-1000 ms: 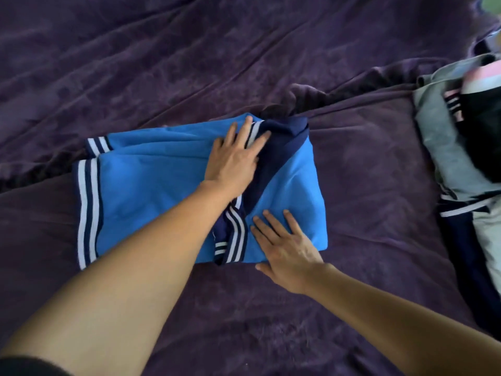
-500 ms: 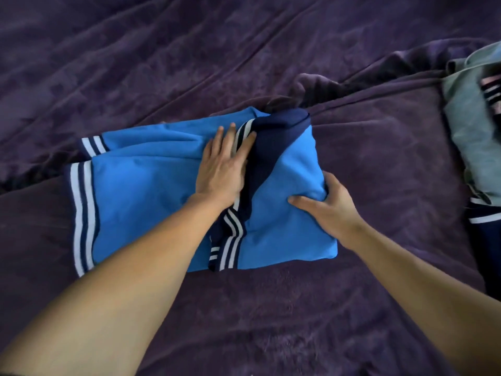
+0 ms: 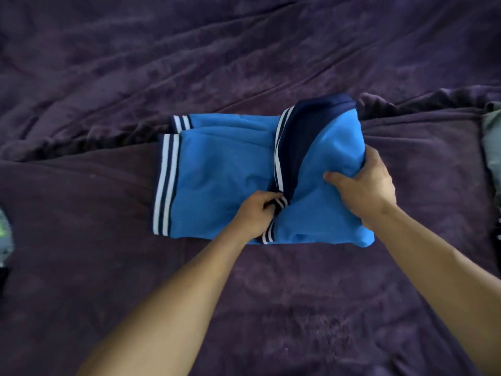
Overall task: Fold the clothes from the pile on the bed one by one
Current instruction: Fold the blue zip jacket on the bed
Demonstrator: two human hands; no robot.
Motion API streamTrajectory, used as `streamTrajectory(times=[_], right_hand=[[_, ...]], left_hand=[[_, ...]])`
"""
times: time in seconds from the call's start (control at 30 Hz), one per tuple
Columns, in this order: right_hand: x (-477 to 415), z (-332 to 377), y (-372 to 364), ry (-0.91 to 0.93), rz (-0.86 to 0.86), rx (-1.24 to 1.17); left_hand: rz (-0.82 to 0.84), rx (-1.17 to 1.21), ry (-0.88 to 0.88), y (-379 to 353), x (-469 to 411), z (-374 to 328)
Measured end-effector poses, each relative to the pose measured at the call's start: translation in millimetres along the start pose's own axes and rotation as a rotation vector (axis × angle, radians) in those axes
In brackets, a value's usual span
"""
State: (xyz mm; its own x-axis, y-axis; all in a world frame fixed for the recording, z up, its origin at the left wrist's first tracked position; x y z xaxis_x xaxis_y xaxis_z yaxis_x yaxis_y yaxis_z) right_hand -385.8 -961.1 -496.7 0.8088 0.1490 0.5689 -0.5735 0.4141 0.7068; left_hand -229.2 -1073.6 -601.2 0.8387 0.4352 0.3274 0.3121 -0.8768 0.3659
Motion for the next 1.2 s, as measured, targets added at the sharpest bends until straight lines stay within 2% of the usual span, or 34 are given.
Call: streamTrajectory(times=[0.07,0.2,0.3,0.4,0.47,0.53,0.6,0.63,0.7,0.73,0.83,0.9,1.03,1.2], right_hand=[[25.5,33.8,-7.3,0.033,-0.029,0.104],[67.5,105.3,-60.7,0.189,-0.041,0.376],[105.7,145.1,-130.6,0.346,0.105,0.450],[133.0,144.0,-196.0,0.466,0.343,0.391],[132.5,125.4,-203.1,0.515,0.317,0.150],[113.9,100.0,-183.0,0.497,0.111,-0.045],[85.9,73.9,-158.8,0.424,-0.074,0.001],[71.0,62.5,-150.6,0.369,-0.099,0.091],[48.4,48.3,-146.7,0.272,0.001,0.263],[42.0,45.2,-149.8,0.263,0.078,0.308],[41.4,44.8,-159.1,0.352,0.173,0.344],[48.1,44.1,-167.6,0.435,0.190,0.395],[52.3,38.9,-188.9,0.512,0.252,0.640],[34.4,49.2,-174.5,0.419,-0.046,0.377]], left_hand=[[-0.161,0.231,0.115,32.9,18.8,2.9],[-0.560,0.481,0.251,114.1,70.9,22.0],[-0.809,0.510,0.325,166.9,111.1,49.0],[-0.894,0.463,0.399,196.4,146.4,79.8],[-0.926,0.396,0.415,202.3,158.1,92.2],[-0.918,0.300,0.295,200.0,151.8,86.7],[-0.793,0.244,0.185,187.1,127.6,70.2],[-0.688,0.229,0.183,176.5,111.9,61.3],[-0.493,0.167,0.229,156.8,85.1,44.7],[-0.461,0.129,0.239,150.8,77.6,37.1],[-0.645,0.125,0.161,151.1,85.0,35.3],[-0.715,0.092,0.194,151.4,107.2,53.5],[-0.594,-0.068,0.466,155.4,120.0,93.0],[-0.646,-0.124,0.309,173.7,63.2,68.5]])
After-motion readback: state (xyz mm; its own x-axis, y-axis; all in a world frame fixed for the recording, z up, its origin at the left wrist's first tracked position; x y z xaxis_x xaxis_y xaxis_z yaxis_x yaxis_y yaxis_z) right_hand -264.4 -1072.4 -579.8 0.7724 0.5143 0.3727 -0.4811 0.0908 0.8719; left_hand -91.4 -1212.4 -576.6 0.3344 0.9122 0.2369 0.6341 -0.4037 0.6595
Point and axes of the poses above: each hand's wrist, its own x-axis away from the middle knuckle, its own y-axis out of the back of the hand, z = x × y, the point moved 3 cm from there along -x, towards the middle knuckle, and after that the axes turned 13 degrees about -y, right-handed, at the moved point
